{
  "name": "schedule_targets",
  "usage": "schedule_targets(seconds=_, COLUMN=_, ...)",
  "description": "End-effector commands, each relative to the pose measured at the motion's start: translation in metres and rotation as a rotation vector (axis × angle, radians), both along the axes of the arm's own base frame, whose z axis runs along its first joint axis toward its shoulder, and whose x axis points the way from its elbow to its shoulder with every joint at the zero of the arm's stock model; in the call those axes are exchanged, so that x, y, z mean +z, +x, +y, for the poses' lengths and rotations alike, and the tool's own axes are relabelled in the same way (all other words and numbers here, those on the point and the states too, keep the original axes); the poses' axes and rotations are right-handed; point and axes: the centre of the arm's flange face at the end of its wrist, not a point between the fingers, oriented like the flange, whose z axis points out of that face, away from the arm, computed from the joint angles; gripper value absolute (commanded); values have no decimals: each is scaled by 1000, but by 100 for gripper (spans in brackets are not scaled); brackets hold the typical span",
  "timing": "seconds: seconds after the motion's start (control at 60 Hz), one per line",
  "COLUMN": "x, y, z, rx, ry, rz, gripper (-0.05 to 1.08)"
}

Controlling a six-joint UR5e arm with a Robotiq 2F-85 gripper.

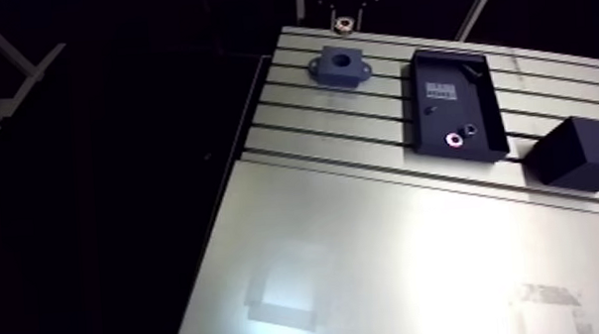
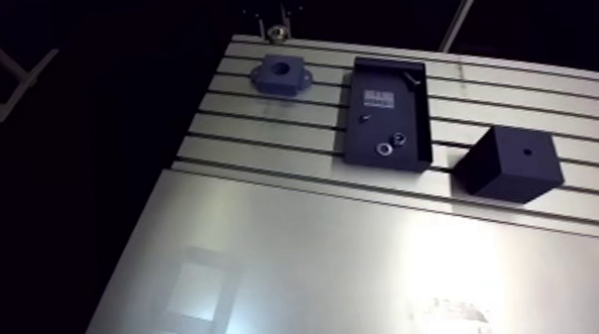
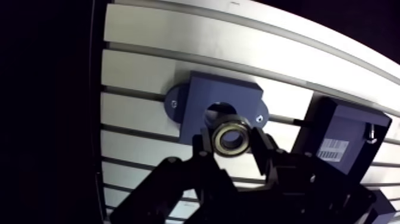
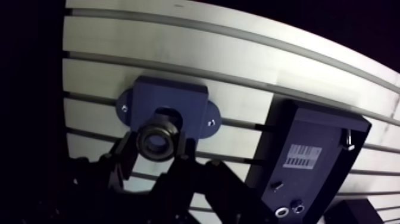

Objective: Pick up the bearing and press it into the housing until flush.

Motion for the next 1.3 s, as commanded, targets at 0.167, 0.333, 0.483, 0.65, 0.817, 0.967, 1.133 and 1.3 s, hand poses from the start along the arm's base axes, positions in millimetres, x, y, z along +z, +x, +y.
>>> schedule_targets(seconds=0.167, x=-10, y=0, z=1, rx=-2, ry=7, rz=-14, gripper=58)
schedule_targets(seconds=0.333, x=-14, y=2, z=1, rx=0, ry=10, rz=-19, gripper=58)
schedule_targets(seconds=0.483, x=-18, y=2, z=3, rx=-2, ry=12, rz=-27, gripper=58)
schedule_targets(seconds=0.65, x=-23, y=4, z=3, rx=1, ry=10, rz=-20, gripper=58)
schedule_targets(seconds=0.817, x=-25, y=6, z=1, rx=4, ry=10, rz=-23, gripper=58)
schedule_targets(seconds=0.967, x=-26, y=7, z=2, rx=10, ry=12, rz=-24, gripper=58)
schedule_targets(seconds=1.133, x=-32, y=6, z=1, rx=11, ry=13, rz=-31, gripper=58)
schedule_targets(seconds=1.3, x=-38, y=6, z=1, rx=12, ry=15, rz=-41, gripper=58)
